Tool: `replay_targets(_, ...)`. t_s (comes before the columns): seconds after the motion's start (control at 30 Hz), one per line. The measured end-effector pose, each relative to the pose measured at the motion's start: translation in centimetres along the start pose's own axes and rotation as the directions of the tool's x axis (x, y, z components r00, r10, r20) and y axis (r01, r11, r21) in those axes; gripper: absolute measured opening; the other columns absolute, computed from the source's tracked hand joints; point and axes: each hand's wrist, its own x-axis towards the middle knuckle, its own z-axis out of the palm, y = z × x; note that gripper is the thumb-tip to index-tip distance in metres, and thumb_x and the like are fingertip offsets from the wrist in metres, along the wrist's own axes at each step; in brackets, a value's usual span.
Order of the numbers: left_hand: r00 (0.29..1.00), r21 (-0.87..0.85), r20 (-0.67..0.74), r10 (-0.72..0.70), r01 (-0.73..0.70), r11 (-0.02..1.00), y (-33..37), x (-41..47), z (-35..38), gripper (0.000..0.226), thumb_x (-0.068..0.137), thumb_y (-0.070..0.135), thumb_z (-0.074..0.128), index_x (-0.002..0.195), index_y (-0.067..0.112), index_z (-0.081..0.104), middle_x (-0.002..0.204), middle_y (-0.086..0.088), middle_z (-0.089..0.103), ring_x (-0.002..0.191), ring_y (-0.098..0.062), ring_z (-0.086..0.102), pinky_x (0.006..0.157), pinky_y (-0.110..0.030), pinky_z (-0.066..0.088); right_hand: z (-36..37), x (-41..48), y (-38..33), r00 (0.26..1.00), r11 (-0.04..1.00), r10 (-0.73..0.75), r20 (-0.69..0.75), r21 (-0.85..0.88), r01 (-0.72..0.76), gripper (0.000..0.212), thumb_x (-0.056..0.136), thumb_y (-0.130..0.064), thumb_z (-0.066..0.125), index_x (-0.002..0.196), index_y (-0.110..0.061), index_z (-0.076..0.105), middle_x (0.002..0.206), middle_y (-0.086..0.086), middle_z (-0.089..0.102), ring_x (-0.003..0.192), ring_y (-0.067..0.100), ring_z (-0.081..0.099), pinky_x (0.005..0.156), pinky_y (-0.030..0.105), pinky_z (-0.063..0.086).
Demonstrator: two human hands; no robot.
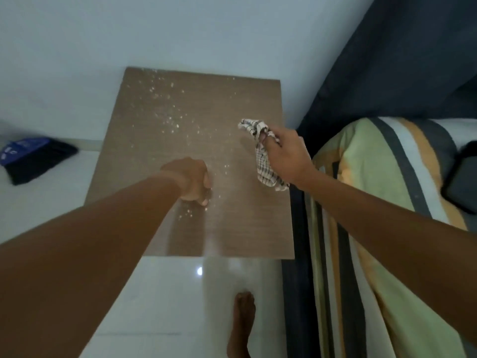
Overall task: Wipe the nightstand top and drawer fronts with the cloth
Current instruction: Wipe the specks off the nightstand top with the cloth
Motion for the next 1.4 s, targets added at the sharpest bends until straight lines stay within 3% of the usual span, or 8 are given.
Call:
replay_targets(0.13, 0.965, 0.009, -0.239, 0.104, -0.105, 0.994, -0.5, -6.9, 4.9, 0.03, 0.082, 0.027, 0.078, 0.11, 0.037, 0.073, 0.108, 0.001, 0.075, 0.095, -0.021, 0.069, 0.085, -0.034, 0.055, -0.5, -3.4, 0.8, 0.995, 0.997, 0.039, -0.087, -0.056, -0.044, 0.026, 0.106, -0.025, 0.046, 0.085, -0.03, 0.06, 0.065, -0.011, 0.056, 0.059, 0.008, 0.052, 0.062, 0.026, 0.036)
replay_targets(0.3, 0.981, 0.239, -0.145, 0.126, -0.089, 0.967, -2.1, -13.1, 10.7, 0.071, 0.076, 0.046, 0.081, 0.14, 0.038, 0.051, 0.139, 0.002, 0.061, 0.121, -0.027, 0.06, 0.105, -0.04, 0.048, 0.2, -5.3, 1.8, 0.992, 0.972, -0.023, -0.122, -0.234, -0.007, 0.032, 0.101, -0.04, 0.04, 0.121, -0.036, 0.065, 0.104, -0.008, 0.072, 0.106, 0.027, 0.063, 0.098, 0.039, 0.039)
replay_targets(0.5, 0.972, 0.315, -0.15, 0.183, -0.129, 0.94, -0.3, -17.7, 12.3, 0.065, 0.076, 0.052, 0.077, 0.135, 0.048, 0.05, 0.128, 0.007, 0.065, 0.112, -0.016, 0.062, 0.105, -0.034, 0.045, 5.0, -9.2, 4.2, 0.965, 0.982, -0.01, -0.261, -0.182, -0.039, 0.039, 0.1, -0.034, 0.05, 0.135, -0.022, 0.062, 0.131, 0.005, 0.063, 0.123, 0.025, 0.056, 0.103, 0.037, 0.043)
replay_targets(0.57, 0.967, 0.343, -0.163, 0.197, -0.132, 0.93, -0.5, -17.9, 11.2, 0.073, 0.079, 0.055, 0.072, 0.144, 0.05, 0.04, 0.143, 0.009, 0.055, 0.126, -0.016, 0.055, 0.115, -0.037, 0.033, 5.2, -7.6, 2.1, 0.954, 0.982, -0.023, -0.298, -0.184, -0.033, 0.038, 0.101, -0.035, 0.048, 0.135, -0.023, 0.061, 0.129, 0.004, 0.062, 0.122, 0.024, 0.055, 0.101, 0.037, 0.041)
replay_targets(0.77, 0.967, 0.269, -0.211, 0.143, -0.083, 0.96, 0.4, -15.9, 6.0, 0.084, 0.079, 0.056, 0.073, 0.151, 0.051, 0.029, 0.159, 0.004, 0.038, 0.143, -0.021, 0.039, 0.122, -0.046, 0.009, 2.1, -1.6, -2.3, 0.949, 0.909, -0.27, -0.161, -0.368, 0.196, 0.041, 0.102, -0.033, 0.047, 0.139, -0.021, 0.059, 0.138, -0.004, 0.056, 0.131, 0.02, 0.046, 0.118, 0.044, 0.031)
replay_targets(0.93, 0.948, 0.22, -0.302, 0.106, -0.039, 0.975, -0.6, -10.7, -1.9, 0.083, 0.078, 0.055, 0.075, 0.149, 0.051, 0.033, 0.16, 0.011, 0.033, 0.146, -0.019, 0.035, 0.123, -0.05, 0.005, 0.8, 5.4, -5.4, 0.956, 0.885, -0.283, -0.073, -0.404, 0.231, 0.047, 0.107, -0.038, 0.039, 0.152, -0.028, 0.043, 0.164, -0.008, 0.033, 0.155, 0.022, 0.019, 0.127, 0.048, 0.009)
replay_targets(1.3, 0.966, 0.108, -0.255, -0.046, 0.076, 0.991, -4.0, 6.1, -14.1, 0.085, 0.079, 0.059, 0.073, 0.152, 0.044, 0.033, 0.162, 0.01, 0.03, 0.147, -0.029, 0.032, 0.116, -0.066, -0.006, 5.1, 11.2, -1.9, 0.908, 0.772, -0.37, 0.197, -0.478, 0.418, 0.047, 0.106, -0.04, 0.033, 0.153, -0.035, 0.041, 0.163, -0.01, 0.033, 0.156, 0.021, 0.018, 0.126, 0.044, 0.01)
replay_targets(1.4, 0.924, 0.069, -0.381, -0.029, 0.059, 0.996, -5.5, 8.2, -15.7, 0.044, 0.091, 0.042, 0.066, 0.134, 0.04, 0.058, 0.141, 0.006, 0.057, 0.134, -0.03, 0.049, 0.117, -0.065, -0.005, 5.4, 13.6, -1.9, 0.889, 0.753, -0.389, 0.242, -0.473, 0.458, 0.05, 0.103, -0.043, 0.036, 0.151, -0.035, 0.045, 0.162, -0.011, 0.036, 0.155, 0.02, 0.02, 0.125, 0.04, 0.009)
